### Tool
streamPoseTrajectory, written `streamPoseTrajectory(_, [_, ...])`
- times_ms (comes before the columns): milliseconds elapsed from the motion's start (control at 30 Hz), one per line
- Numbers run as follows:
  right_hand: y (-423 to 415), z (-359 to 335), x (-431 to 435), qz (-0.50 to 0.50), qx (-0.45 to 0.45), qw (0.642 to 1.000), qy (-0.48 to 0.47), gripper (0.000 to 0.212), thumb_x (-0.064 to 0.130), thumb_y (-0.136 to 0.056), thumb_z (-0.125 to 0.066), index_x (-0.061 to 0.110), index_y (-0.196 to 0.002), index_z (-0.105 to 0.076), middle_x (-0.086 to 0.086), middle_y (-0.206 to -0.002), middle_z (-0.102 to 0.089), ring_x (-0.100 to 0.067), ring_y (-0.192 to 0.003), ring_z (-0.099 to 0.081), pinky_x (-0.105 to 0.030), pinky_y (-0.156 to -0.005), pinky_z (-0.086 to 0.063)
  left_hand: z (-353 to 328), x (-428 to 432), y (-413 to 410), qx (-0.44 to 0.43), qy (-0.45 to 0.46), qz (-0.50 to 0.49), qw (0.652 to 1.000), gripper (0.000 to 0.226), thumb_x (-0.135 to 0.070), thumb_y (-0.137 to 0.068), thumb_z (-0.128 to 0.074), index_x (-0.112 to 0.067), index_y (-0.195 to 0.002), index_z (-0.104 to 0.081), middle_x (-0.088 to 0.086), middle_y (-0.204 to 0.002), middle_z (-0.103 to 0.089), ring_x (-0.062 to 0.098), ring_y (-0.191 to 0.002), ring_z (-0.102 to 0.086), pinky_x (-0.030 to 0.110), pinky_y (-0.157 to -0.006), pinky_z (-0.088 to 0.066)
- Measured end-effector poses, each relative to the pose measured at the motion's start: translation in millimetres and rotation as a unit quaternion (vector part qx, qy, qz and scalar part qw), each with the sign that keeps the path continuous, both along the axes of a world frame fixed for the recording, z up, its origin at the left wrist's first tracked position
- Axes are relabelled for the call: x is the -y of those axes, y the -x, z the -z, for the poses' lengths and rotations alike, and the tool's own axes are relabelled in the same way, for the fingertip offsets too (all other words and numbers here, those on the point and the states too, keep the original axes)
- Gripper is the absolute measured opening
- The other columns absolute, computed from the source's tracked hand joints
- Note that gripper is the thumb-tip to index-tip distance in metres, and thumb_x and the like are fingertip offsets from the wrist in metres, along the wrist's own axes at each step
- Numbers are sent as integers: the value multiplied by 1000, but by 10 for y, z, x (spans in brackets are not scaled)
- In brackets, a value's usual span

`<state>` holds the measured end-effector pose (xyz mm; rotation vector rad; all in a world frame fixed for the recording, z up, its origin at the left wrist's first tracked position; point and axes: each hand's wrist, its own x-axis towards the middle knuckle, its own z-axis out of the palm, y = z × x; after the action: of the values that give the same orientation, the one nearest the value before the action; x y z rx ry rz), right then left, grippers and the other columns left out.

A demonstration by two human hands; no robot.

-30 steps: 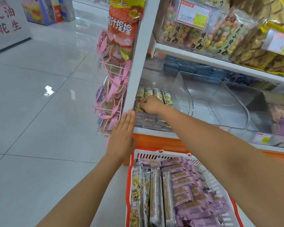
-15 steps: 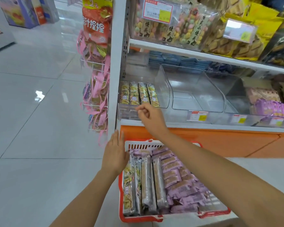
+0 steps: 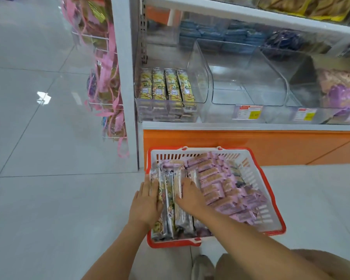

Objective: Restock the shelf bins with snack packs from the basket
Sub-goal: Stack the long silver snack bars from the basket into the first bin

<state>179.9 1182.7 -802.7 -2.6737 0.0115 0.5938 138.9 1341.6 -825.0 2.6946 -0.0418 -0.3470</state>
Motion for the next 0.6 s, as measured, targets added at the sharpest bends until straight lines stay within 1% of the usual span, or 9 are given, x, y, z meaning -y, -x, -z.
streamPoseTrajectory(100, [40, 111, -16, 16, -20, 1000, 0, 78, 39, -85, -70, 13, -141, -22, -13, -139, -40, -30, -123, -49, -38, -92, -48, 37, -12, 15, 11, 10, -1, 1000, 69, -38, -102, -38, -20, -158, 0, 9, -165, 10, 28, -149, -19, 39, -119, -25])
streamPoseTrajectory(167, [26, 129, 6, 19, -25, 999, -13, 83, 40, -84, -72, 12, -142, -20, -14, -141, -38, -30, -124, -49, -37, -93, -47, 55, -23, 22, 17, 16, -4, 1000, 70, -39, -102, -39, -20, -158, -1, 9, -165, 10, 27, -148, -23, 38, -118, -28])
streamPoseTrajectory(267, [-2, 102, 15, 20, -27, 999, -4, 82, 36, -82, -75, 11, -139, -23, -14, -137, -44, -30, -118, -54, -37, -91, -50, 50, -21, 25, 28, 27, -7, 999, 71, -38, -101, -44, -19, -158, -7, 10, -166, 5, 29, -143, -32, 39, -115, -33])
streamPoseTrajectory(333, [-29, 54, 4, 37, -30, 999, 1, 81, 32, -80, -76, 9, -137, -24, -14, -127, -52, -29, -108, -59, -36, -85, -54, 28, -15, 17, 23, 15, -3, 1000, 71, -38, -100, -43, -19, -158, -7, 9, -165, 5, 27, -142, -32, 38, -114, -33])
streamPoseTrajectory(400, [-66, -35, 26, 63, -39, 997, -35, 80, 29, -82, -74, 4, -140, -24, -11, -111, -58, -24, -94, -62, -29, -69, -54, -17, -25, 2, 11, -10, 4, 1000, 70, -40, -101, -41, -21, -158, -5, 8, -165, 6, 27, -146, -24, 38, -118, -27])
streamPoseTrajectory(433, [-85, -110, 56, 70, -44, 994, -67, 75, 28, -84, -72, 4, -139, -27, -7, -101, -58, -21, -85, -61, -26, -61, -50, -32, -32, -11, 3, -21, 6, 1000, 69, -41, -102, -40, -22, -158, -6, 8, -165, 4, 27, -148, -19, 39, -121, -24])
streamPoseTrajectory(500, [-129, -296, 148, 68, -54, 987, -138, 59, 27, -90, -66, 8, -135, -34, -2, -93, -57, -16, -77, -59, -24, -56, -47, -114, -56, -57, -11, -26, 7, 1000, 64, -42, -102, -40, -22, -158, -14, 8, -165, -4, 28, -148, -18, 39, -120, -23])
streamPoseTrajectory(567, [-189, -492, 227, 58, -64, 975, -204, 52, 22, -93, -63, 13, -137, -37, 1, -101, -55, -11, -80, -57, -21, -61, -47, -211, -67, -161, -14, 1, -21, 1000, 52, -39, -102, -39, -21, -151, -35, 10, -160, -23, 29, -142, -27, 39, -115, -28])
streamPoseTrajectory(600, [-223, -579, 250, 54, -67, 968, -235, 50, 18, -93, -61, 16, -138, -39, 0, -107, -53, -11, -85, -57, -23, -68, -50, -285, -65, -217, -17, 32, -47, 998, 49, -40, -102, -37, -20, -145, -45, 10, -154, -34, 29, -138, -32, 38, -111, -29])
